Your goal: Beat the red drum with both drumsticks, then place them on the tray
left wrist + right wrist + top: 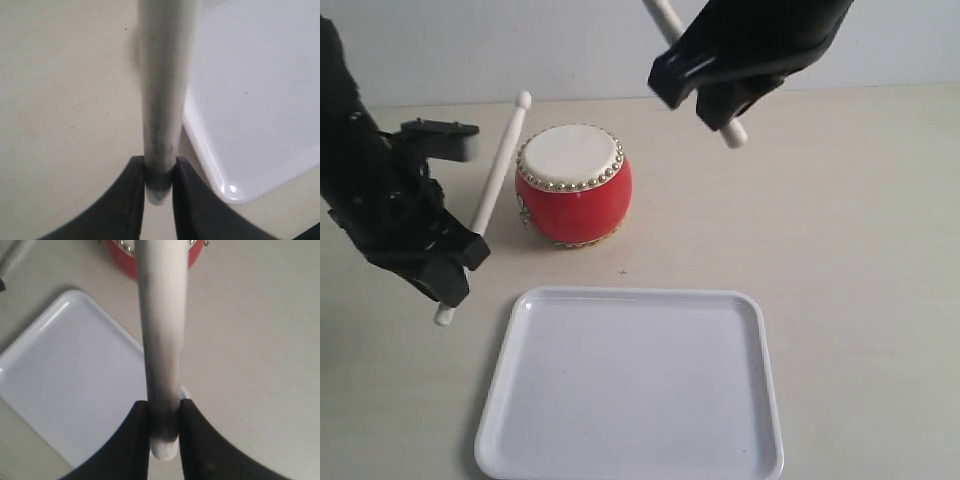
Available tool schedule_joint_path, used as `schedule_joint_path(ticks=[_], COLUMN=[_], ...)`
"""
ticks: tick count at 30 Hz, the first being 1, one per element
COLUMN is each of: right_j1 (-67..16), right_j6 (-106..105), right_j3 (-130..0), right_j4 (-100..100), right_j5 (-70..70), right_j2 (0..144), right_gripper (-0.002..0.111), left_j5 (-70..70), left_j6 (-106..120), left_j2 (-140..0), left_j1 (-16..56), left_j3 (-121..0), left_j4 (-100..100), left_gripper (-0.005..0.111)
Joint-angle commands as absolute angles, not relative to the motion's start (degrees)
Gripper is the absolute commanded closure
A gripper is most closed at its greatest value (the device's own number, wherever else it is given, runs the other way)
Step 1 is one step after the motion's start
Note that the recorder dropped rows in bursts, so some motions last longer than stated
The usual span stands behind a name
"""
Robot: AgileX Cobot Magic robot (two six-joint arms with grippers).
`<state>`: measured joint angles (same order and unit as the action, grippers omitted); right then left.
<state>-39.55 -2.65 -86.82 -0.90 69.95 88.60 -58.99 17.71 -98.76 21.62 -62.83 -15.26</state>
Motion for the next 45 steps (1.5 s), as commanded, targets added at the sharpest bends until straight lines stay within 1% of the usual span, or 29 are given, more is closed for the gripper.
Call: schedule_joint_path(ticks=[1,4,7,9,12,15,18,23,25,28,29,31,33,40,45], right_j1=[-39.2,-39.2,-39.2,-39.2,-39.2,-39.2,-39.2,-39.3,-39.6,-43.1,-46.2,-50.5,-52.9,-53.3,-53.3], right_j6=[-1.8,-1.6,-1.6,-1.6,-2.2,-4.9,-8.2,-15.1,-18.6,-23.5,-24.6,-24.3,-23.9,-17.8,-14.8], right_j3=[-87.2,-87.2,-87.2,-87.2,-86.5,-83.7,-79.9,-73.7,-70.5,-67.0,-65.1,-63.6,-63.6,-63.6,-63.7], right_j4=[-1.5,-1.7,-1.7,-1.7,-2.6,-3.7,-3.6,-3.2,-3.4,-6.3,-10.8,-18.8,-21.3,-22.9,-23.6], right_j5=[70.0,70.0,70.0,70.0,70.0,70.0,70.0,70.0,69.0,68.2,65.9,64.4,62.5,55.8,56.2], right_j2=[82.7,81.5,81.5,81.9,83.2,85.2,87.1,90.8,92.4,94.1,94.7,96.2,98.2,106.9,109.6], right_gripper=[0.108,0.108,0.108,0.108,0.108,0.108,0.108,0.108,0.108,0.108,0.108,0.108,0.108,0.108,0.108], left_j5=[-69.1,-70.0,-70.0,-70.0,-70.0,-69.7,-64.4,-55.4,-50.9,-48.4,-47.3,-46.8,-46.8,-46.6,-46.2], left_j6=[18.1,18.1,18.1,17.8,17.8,17.8,16.9,15.3,15.3,15.3,14.5,14.4,14.4,14.5,14.7], left_j2=[-109.4,-114.2,-115.4,-113.5,-107.2,-99.3,-91.3,-79.6,-74.7,-70.7,-69.4,-68.7,-68.7,-68.7,-68.7], left_j1=[21.9,21.9,21.9,21.8,21.4,20.2,17.4,10.7,9.8,9.8,9.8,9.8,9.8,9.8,9.8], left_j3=[-71.5,-76.2,-78.6,-78.8,-78.3,-75.5,-70.0,-57.6,-51.0,-45.7,-43.8,-42.7,-42.6,-42.6,-42.6], left_j4=[-12.9,-12.9,-12.8,-12.8,-12.8,-12.9,-12.9,-15.2,-16.5,-16.9,-16.9,-17.6,-18.3,-18.6,-18.9], left_gripper=[0.107,0.107,0.107,0.107,0.107,0.107,0.107,0.107,0.107,0.107,0.107,0.107,0.107,0.107,0.107])
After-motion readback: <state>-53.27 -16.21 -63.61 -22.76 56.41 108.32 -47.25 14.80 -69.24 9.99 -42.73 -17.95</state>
